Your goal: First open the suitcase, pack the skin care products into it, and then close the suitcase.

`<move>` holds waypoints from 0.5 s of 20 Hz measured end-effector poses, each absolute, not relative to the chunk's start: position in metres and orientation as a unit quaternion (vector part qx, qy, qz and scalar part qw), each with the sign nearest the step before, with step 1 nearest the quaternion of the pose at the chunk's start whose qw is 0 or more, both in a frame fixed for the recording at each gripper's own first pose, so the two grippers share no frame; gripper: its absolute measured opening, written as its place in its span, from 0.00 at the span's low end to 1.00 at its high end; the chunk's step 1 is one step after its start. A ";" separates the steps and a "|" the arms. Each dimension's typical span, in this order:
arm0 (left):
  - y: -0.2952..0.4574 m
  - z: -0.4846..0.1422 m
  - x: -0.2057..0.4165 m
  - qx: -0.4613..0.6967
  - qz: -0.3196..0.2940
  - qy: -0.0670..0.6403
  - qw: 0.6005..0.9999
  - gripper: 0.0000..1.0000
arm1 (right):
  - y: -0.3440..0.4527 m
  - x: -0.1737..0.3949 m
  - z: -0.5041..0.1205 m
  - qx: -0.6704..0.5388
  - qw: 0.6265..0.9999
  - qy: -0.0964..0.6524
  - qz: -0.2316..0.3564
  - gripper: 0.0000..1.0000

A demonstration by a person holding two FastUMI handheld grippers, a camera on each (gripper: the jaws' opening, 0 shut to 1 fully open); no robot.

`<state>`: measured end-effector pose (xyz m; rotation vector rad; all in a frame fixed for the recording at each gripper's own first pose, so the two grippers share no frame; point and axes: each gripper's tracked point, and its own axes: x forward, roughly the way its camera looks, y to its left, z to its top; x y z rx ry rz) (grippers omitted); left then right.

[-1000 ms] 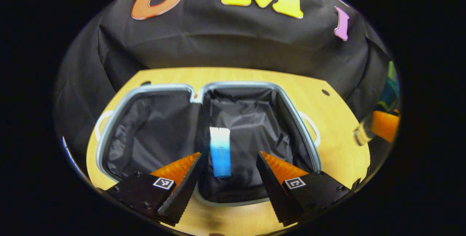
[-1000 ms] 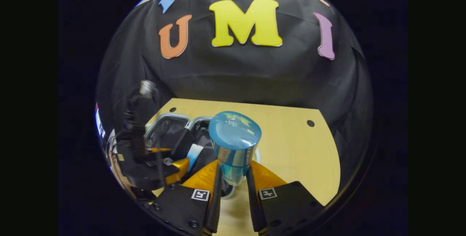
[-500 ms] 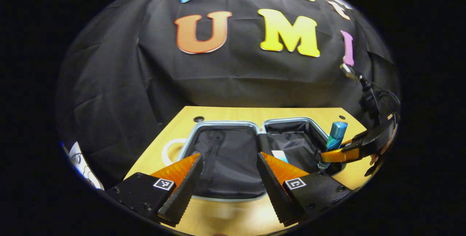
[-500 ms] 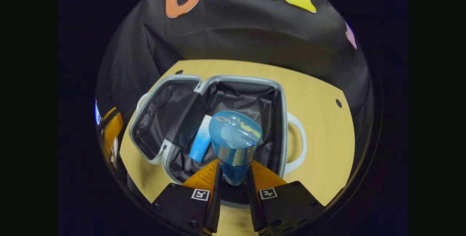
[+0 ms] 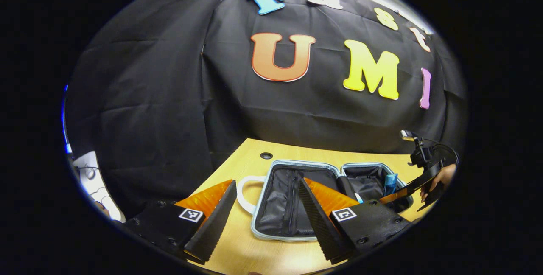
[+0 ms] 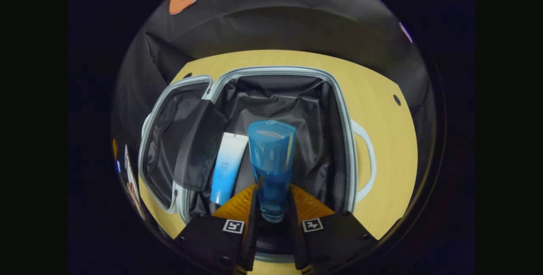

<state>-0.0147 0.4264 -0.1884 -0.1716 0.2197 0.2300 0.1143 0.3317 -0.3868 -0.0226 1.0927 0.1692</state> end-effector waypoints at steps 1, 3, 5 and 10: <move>0.443 -0.198 -0.012 -0.095 0.139 0.118 0.979 0.94 | 0.332 0.115 -0.392 -0.006 0.845 0.530 0.072 0.30; 0.459 -0.215 -0.009 -0.135 0.149 0.135 0.970 0.98 | 0.329 0.111 -0.403 0.002 0.828 0.559 0.049 0.32; 0.480 -0.233 -0.003 -0.163 0.166 0.141 0.962 0.98 | 0.331 0.106 -0.411 0.010 0.818 0.574 0.035 0.33; 0.491 -0.301 0.031 -0.269 0.156 0.172 0.935 0.98 | 0.331 0.107 -0.411 0.017 0.818 0.574 0.028 0.35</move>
